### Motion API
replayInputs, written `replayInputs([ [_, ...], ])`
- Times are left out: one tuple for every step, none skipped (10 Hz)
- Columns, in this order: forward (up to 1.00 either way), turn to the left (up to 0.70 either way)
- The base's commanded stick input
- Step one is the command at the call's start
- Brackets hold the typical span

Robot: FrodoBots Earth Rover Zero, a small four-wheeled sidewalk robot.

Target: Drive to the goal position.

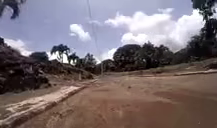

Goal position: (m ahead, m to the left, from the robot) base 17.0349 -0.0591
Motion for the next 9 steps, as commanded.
replayInputs([
  [0.70, 0.00],
  [0.70, 0.00],
  [0.70, 0.00],
  [0.70, 0.00],
  [0.70, 0.00],
  [0.70, 0.00],
  [0.70, 0.00],
  [0.70, 0.00],
  [0.70, 0.00],
])
